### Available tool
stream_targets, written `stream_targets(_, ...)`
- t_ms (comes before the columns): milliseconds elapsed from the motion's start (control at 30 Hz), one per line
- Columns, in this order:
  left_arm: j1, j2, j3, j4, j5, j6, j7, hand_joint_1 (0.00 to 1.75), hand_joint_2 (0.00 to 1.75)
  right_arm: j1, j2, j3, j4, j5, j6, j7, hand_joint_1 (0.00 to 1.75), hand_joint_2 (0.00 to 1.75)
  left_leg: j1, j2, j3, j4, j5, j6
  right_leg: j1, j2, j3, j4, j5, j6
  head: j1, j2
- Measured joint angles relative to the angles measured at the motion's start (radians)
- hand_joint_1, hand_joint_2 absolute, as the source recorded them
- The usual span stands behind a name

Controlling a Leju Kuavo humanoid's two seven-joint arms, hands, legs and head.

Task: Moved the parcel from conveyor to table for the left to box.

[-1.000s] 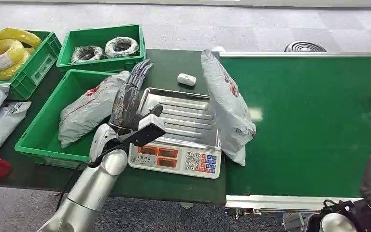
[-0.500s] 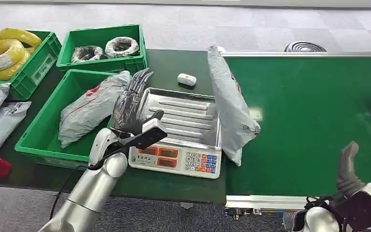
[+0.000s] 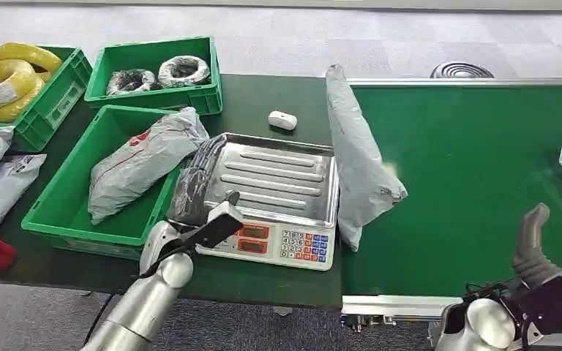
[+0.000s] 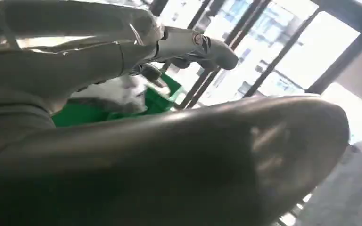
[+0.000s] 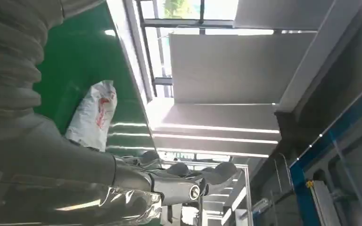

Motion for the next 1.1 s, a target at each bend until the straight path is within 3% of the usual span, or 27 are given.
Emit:
stream_targets(67, 0.1, 0.006, 0.036, -0.059, 0.03, 0.01, -0.011, 0.0, 0.0, -0.036, -0.008, -0.033, 0.044, 0.05, 0.0, 0.033, 0.0, 1.75, 0.0, 0.001, 0.0, 0.0, -0.001, 0.0, 0.0, 0.0, 0.0, 0.0, -0.001, 0.001, 0.0, 0.0)
stream_targets(167, 0.249, 0.011, 0.093, -0.161, 0.051, 0.009, -0.012, 0.0, 0.0, -0.073, -0.06, -0.041, 0.184, 0.227, 0.001, 0.245, 0.0, 1.75, 0.0, 0.0, -0.001, 0.0, -0.001, 0.0, 0.0, 0.0, 0.0, 0.0, -0.002, 0.002, 0.0, 0.0)
stream_targets(300, 0.377, 0.013, 0.16, -0.266, 0.057, -0.008, -0.011, 0.0, 0.0, -0.113, -0.1, -0.029, 0.342, 0.33, 0.001, 0.29, 0.0, 1.75, 0.0, -0.002, -0.001, 0.0, -0.001, 0.0, 0.0, -0.002, 0.0, 0.0, -0.002, 0.003, -0.001, 0.0)
stream_targets(533, 0.451, 0.012, 0.207, -0.354, 0.056, -0.016, -0.011, 0.0, 0.0, -0.122, -0.123, 0.074, 0.449, 0.368, 0.001, 0.367, 0.0, 1.75, 0.0, -0.003, -0.001, 0.0, -0.001, 0.0, 0.0, -0.003, 0.0, 0.0, -0.002, 0.003, 0.0, 0.0)
stream_targets(733, 0.459, 0.012, 0.215, -0.374, 0.054, -0.016, -0.011, 0.0, 0.0, -0.12, -0.135, 0.15, 0.484, 0.347, 0.084, 0.429, 0.0, 1.75, 0.0, -0.003, -0.001, 0.0, -0.001, 0.0, 0.0, -0.003, 0.0, 0.0, -0.002, 0.003, -0.001, 0.0)
stream_targets(867, 0.466, 0.012, 0.215, -0.385, 0.054, -0.012, -0.011, 0.0, 0.0, -0.102, -0.134, 0.205, 0.504, 0.315, 0.113, 0.421, 0.0, 1.75, 0.0, -0.004, -0.001, 0.0, -0.001, 0.0, 0.0, -0.003, 0.0, 0.0, -0.002, 0.003, 0.0, 0.0)
stream_targets(1000, 0.476, 0.013, 0.215, -0.389, 0.055, 0.006, -0.011, 0.0, 0.0, -0.035, -0.133, 0.287, 0.455, 0.195, 0.238, 0.286, 0.0, 1.75, 0.0, -0.004, -0.001, 0.0, -0.001, 0.0, 0.0, -0.003, 0.0, 0.0, -0.003, 0.002, -0.001, 0.0)
stream_targets(1100, 0.489, 0.013, 0.216, -0.403, 0.055, 0.013, -0.011, 0.0, 0.0, 0.025, -0.129, 0.352, 0.377, 0.162, 0.255, 0.238, 0.0, 1.75, 0.0, -0.005, -0.002, 0.0, -0.001, 0.0, 0.0, -0.004, 0.0, 0.0, -0.004, 0.002, 0.0, 0.0)
